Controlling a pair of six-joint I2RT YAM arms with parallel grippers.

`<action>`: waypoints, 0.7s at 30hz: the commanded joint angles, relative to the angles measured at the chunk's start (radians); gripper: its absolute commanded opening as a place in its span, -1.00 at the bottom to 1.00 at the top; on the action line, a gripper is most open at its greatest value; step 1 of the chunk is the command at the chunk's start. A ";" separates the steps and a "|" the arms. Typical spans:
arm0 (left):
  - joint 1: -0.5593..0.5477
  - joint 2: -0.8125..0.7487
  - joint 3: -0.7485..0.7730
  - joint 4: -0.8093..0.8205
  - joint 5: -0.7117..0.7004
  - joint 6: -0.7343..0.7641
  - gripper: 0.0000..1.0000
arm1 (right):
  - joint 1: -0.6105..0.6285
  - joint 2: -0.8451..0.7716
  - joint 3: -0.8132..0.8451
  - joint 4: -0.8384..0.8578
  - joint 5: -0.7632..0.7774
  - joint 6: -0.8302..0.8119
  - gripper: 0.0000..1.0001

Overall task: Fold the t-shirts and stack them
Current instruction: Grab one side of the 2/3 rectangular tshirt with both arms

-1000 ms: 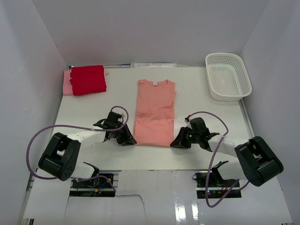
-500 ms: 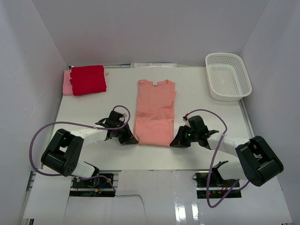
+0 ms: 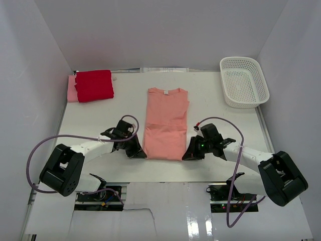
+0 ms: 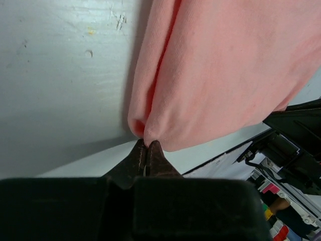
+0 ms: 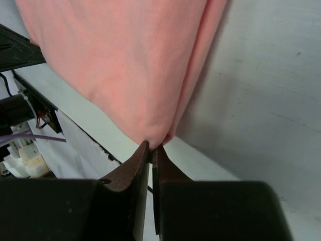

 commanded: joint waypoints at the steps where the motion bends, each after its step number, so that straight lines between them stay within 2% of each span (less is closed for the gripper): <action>1: -0.005 -0.070 0.065 -0.072 0.020 0.005 -1.00 | 0.007 -0.052 0.066 -0.075 -0.038 -0.027 -0.85; 5: -0.005 -0.095 0.102 -0.122 0.030 0.008 -1.00 | 0.007 -0.072 0.117 -0.150 -0.051 -0.053 -0.84; 21: 0.010 -0.087 0.282 -0.197 0.024 0.014 -1.00 | -0.013 -0.089 0.281 -0.249 -0.062 -0.093 -0.85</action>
